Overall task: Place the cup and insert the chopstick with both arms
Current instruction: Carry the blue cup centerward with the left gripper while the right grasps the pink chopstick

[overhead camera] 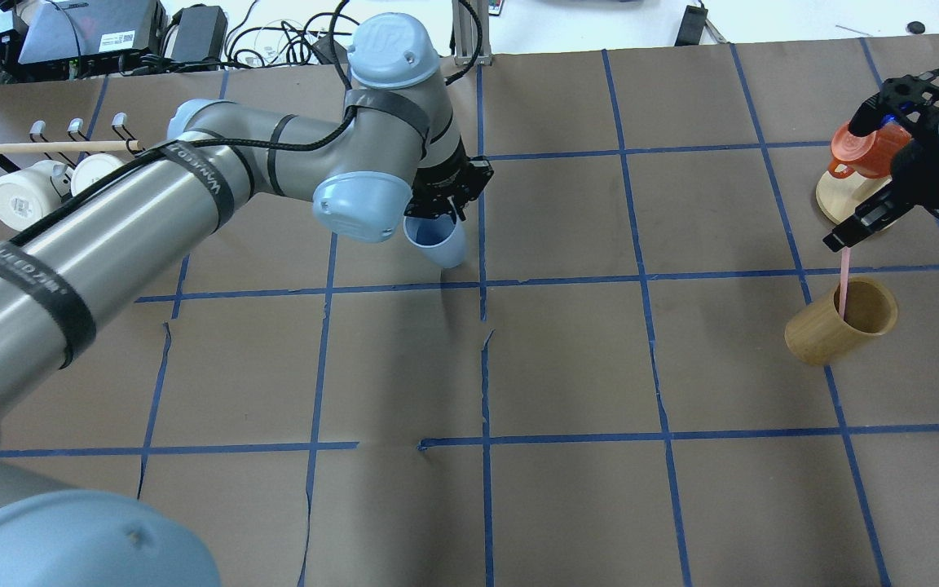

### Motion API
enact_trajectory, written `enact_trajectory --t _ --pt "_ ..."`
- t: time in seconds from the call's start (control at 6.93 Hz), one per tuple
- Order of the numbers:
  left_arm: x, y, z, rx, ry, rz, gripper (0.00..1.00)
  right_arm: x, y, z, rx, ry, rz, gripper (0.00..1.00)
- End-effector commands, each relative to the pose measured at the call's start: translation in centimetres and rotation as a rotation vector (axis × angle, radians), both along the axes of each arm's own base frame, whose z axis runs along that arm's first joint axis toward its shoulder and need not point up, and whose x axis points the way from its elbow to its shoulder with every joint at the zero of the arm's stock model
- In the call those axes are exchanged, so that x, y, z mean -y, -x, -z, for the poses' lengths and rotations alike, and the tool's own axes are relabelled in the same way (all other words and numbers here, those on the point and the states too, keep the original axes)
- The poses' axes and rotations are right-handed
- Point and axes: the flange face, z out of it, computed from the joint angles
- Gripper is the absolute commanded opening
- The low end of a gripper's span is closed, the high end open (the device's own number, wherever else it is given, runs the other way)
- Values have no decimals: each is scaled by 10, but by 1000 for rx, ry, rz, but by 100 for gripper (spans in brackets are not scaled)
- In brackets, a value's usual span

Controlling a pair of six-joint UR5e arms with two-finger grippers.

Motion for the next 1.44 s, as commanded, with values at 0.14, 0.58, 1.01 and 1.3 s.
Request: enact_trajectory --t 0.14,0.58,1.01,1.3 --pt "8 19 -4 -3 17 -22 3 -5 2 3 -16 -45 2 36" --pt "9 17 -6 10 29 3 100 -7 1 3 -12 -64 3 30" --pt "33 -55 -62 46 117 233 100 -7 1 0 -12 -57 4 22" --pt "30 -159 -124 85 92 313 100 -8 0 -1 -7 -68 3 12"
